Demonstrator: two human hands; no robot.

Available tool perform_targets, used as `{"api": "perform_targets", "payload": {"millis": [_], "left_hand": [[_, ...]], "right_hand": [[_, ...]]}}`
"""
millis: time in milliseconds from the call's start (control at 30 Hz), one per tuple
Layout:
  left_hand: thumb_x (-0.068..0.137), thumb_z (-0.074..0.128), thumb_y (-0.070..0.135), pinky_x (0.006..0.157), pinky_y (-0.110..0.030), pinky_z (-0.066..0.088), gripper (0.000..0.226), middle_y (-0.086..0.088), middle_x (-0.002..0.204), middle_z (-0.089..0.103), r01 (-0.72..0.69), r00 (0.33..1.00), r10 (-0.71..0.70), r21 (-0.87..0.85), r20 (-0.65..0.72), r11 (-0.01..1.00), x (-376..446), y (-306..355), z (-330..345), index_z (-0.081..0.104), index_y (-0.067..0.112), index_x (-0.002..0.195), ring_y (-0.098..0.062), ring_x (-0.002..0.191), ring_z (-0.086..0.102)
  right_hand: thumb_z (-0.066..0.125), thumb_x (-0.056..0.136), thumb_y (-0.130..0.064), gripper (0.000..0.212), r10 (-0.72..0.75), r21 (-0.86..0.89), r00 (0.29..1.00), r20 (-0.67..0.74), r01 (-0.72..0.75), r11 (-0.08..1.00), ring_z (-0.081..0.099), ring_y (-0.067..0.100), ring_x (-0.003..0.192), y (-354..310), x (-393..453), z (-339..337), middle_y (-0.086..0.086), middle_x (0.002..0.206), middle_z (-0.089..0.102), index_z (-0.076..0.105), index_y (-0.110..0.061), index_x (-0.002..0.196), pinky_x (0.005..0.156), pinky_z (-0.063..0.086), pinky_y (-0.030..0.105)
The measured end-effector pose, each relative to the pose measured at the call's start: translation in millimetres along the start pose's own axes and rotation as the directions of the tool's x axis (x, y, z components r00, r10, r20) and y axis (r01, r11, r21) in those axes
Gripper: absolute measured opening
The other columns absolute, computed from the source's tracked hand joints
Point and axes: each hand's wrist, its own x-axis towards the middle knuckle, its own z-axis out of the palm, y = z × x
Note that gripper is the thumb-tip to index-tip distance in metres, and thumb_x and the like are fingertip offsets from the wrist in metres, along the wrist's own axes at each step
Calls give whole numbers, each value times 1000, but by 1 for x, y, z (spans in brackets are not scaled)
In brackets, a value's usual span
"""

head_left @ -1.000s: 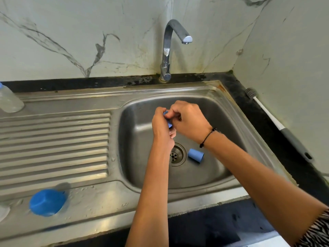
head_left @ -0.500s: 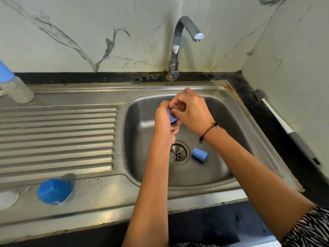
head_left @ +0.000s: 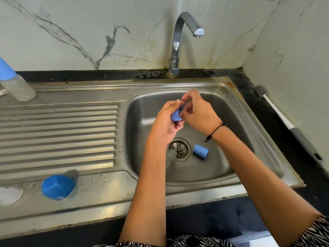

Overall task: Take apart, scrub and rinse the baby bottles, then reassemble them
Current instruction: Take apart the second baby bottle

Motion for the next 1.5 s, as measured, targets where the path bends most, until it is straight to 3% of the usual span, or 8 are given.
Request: {"api": "perform_targets", "payload": {"millis": [233,367,500,633,733,967,1100,1500], "left_hand": [[90,60,21,59,-25,42,16,-2,74,66,120,993,-117,162,-25,980,7,-19,-4,59,7,98,-14,69,59],[94,56,23,55,-22,37,16,1,61,67,194,977,-168,218,-132,956,11,-29,-9,60,9,88,-8,50,58],[98,44,6,53,-23,36,14,-7,70,57,235,952,-150,323,-267,917,18,-39,-18,58,6,95,-12,50,45],[91,48,-2,53,-22,47,20,-10,81,63,286,939,-81,624,-335,727,32,-57,-26,63,10,95,-18,61,51],[88,49,1,87,-36,52,29,-12,107,68,348,922,20,849,-388,398,45,-70,-36,66,12,109,-30,102,60],[92,49,10,88,-33,45,27,-15,120,62,245,942,-225,968,-249,-46,50,-100,-10,61,1,114,-31,110,58],[93,46,3,87,-31,44,33,-16,127,55,221,922,-293,966,-252,-134,48,-121,-10,53,-1,124,-31,117,54],[94,47,3,94,-31,44,30,-18,126,55,103,921,-350,975,-169,-197,50,-138,-8,54,-1,122,-27,118,52]], "right_hand": [[76,69,-12,47,25,-80,986,167,-12,997,43,12,91,35,-3,8,6,104,54,51,-15,109,65,36,7],[76,72,-14,45,120,-23,982,144,-118,993,57,23,84,49,-5,18,7,100,58,53,-9,110,79,51,38],[72,75,-8,46,270,107,949,162,-289,951,63,31,87,69,-1,26,5,96,55,51,-7,115,82,54,45],[72,74,-8,43,367,40,901,230,-385,922,60,23,70,92,5,33,7,96,57,52,-9,112,66,52,30],[70,74,-6,35,433,36,872,227,-452,891,58,24,70,113,14,37,3,84,54,51,-12,103,67,53,34],[68,74,-7,32,492,-97,836,242,-484,870,60,29,92,154,39,51,14,106,61,49,-15,99,73,48,32],[60,81,-5,41,485,-202,838,250,-445,873,55,29,105,168,42,62,13,106,58,50,-12,120,72,34,23],[58,84,-6,19,516,-364,816,260,-412,835,56,34,103,191,38,83,17,111,60,52,-9,102,87,47,36]]}}
